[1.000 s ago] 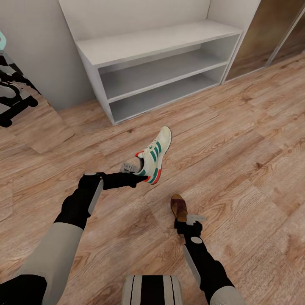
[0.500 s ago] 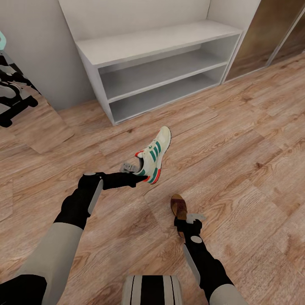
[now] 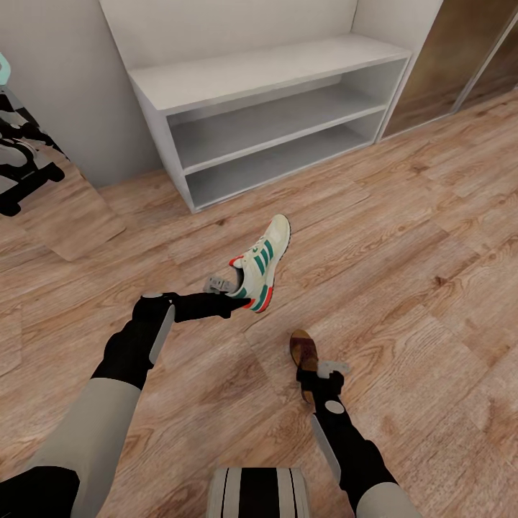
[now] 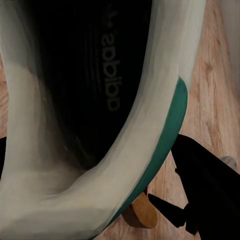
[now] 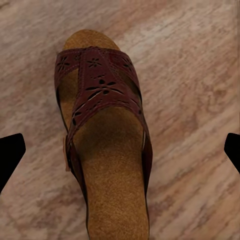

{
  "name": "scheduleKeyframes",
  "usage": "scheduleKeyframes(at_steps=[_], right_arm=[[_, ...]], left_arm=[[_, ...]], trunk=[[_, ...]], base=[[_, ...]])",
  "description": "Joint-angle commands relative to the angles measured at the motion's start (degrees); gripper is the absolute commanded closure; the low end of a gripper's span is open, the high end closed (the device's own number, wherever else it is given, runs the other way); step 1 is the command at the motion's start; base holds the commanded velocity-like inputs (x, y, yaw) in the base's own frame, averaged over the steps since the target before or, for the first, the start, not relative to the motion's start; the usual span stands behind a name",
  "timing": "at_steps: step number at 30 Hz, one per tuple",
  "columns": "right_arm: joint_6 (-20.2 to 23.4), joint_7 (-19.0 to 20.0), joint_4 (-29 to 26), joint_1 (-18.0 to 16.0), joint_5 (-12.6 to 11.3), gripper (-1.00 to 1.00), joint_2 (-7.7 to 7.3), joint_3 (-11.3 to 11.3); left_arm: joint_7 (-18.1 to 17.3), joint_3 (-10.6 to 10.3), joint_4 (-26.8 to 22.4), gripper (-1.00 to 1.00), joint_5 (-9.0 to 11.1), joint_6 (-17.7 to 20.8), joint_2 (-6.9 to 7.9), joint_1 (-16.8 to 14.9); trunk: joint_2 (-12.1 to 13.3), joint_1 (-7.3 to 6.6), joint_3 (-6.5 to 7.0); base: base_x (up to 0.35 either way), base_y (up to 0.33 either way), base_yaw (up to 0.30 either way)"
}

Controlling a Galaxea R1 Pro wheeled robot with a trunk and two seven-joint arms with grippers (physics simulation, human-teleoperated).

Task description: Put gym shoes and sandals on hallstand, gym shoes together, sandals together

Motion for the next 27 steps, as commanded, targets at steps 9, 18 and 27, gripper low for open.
scheduleKeyframes(at_steps=[9,18,27], right_arm=[[-0.34,-0.4,-0.12,-0.01,-0.13,-1.0,-0.07,-0.01],[-0.41,-0.43,0.31,-0.01,-0.1,-1.0,-0.07,-0.01],[-0.46,-0.42,0.48,-0.01,-0.07,-1.0,-0.07,-0.02]], left_arm=[[-0.23,-0.14,-0.03,1.0,0.12,0.53,-0.01,-0.02],[-0.22,-0.08,-0.03,1.0,0.28,0.54,-0.09,-0.02],[-0.29,-0.21,-0.03,1.0,0.29,0.54,-0.1,-0.02]], trunk=[[-0.05,0.07,-0.7],[-0.17,0.3,-2.69],[-0.29,0.53,-4.77]], base=[[0.0,0.0,0.0],[0.0,0.0,0.0],[0.0,0.0,0.0]])
